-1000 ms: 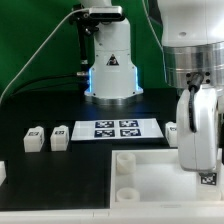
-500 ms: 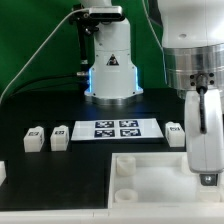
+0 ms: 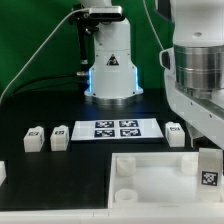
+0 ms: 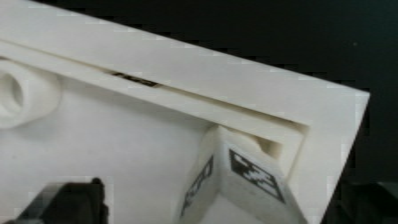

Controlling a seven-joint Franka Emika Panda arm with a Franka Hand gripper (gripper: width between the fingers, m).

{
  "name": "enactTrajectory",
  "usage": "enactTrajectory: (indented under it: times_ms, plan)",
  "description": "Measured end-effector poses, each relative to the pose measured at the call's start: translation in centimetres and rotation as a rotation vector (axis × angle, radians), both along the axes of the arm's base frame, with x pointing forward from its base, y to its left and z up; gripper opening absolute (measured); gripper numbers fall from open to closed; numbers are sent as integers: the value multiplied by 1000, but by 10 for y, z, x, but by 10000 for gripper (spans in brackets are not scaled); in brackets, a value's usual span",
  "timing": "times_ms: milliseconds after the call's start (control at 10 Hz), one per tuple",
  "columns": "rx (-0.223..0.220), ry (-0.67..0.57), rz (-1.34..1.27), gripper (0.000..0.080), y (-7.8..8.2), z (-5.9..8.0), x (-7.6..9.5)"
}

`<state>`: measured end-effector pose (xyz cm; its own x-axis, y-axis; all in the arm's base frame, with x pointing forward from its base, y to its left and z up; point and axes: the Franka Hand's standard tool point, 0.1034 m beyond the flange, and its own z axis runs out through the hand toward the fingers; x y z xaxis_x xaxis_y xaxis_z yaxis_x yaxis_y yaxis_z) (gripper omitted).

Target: Assemble one leg

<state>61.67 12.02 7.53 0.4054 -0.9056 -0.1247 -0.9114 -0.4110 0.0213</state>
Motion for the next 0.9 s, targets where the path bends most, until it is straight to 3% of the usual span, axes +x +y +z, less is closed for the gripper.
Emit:
enactTrajectory:
  times_ms: [100,500,900]
  plan:
    - [-37,-26,250,649,-1,0,1]
    - [-43,-166,892,649,-5,4,20]
    - [-44,-173,966,604,-5,4,20]
